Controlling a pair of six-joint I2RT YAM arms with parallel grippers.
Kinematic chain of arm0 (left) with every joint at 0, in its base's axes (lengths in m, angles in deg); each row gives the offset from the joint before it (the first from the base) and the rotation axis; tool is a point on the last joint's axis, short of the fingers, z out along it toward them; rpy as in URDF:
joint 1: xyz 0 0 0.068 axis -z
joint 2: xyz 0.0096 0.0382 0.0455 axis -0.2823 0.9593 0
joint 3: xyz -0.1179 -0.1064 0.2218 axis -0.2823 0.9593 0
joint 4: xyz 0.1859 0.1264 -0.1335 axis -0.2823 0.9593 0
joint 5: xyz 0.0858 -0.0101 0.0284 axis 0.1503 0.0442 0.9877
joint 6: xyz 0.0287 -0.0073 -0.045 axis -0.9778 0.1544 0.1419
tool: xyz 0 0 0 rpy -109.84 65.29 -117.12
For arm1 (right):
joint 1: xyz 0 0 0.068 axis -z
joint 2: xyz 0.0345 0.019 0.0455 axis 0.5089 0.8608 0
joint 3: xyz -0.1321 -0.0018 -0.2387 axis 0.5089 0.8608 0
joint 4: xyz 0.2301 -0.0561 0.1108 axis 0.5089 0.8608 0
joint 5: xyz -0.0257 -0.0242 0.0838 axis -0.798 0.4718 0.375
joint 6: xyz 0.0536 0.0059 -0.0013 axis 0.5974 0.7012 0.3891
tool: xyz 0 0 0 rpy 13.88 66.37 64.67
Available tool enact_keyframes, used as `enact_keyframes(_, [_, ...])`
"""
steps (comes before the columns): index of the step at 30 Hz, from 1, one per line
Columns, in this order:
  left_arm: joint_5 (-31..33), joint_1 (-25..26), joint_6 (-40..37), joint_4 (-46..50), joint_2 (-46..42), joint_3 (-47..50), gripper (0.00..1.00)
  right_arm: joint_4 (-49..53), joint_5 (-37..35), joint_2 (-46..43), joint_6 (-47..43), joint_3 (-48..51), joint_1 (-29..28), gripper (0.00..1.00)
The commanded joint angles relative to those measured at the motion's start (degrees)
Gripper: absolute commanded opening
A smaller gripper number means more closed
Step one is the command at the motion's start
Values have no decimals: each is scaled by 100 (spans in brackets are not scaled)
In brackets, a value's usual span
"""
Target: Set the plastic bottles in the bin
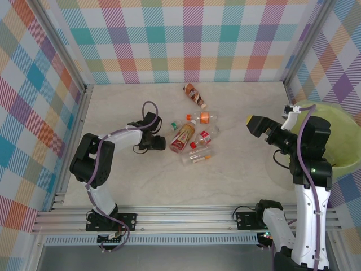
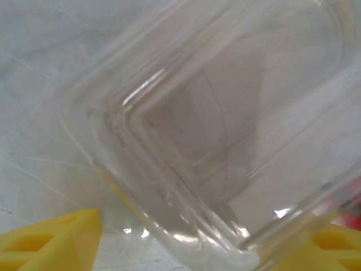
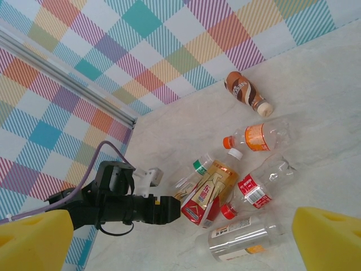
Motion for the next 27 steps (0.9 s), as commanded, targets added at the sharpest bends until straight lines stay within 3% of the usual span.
enact_keyframes(1, [-20, -76, -153, -75, -110, 18, 75, -215, 1, -31, 68, 46, -59, 100])
enact_keyframes(7, [272, -81, -818, 103, -430, -164, 100, -169, -80, -92, 48, 55, -101, 100])
enact_keyframes(13, [609, -89, -1803, 26, -216, -490, 100, -218, -71, -46, 66, 11, -135, 100])
enact_keyframes(18, [468, -116, -2454, 74, 413, -1072, 100, -162, -78, -48, 48, -75, -144, 100])
enact_keyframes(22, [-17, -146, -2766, 427, 823, -1628, 100, 7, -193, -168, -61, -121, -162, 100])
enact_keyframes(27, [-223, -146, -2827, 419, 986, -1659, 88, 43, -232, -251, -77, -94, -161, 100])
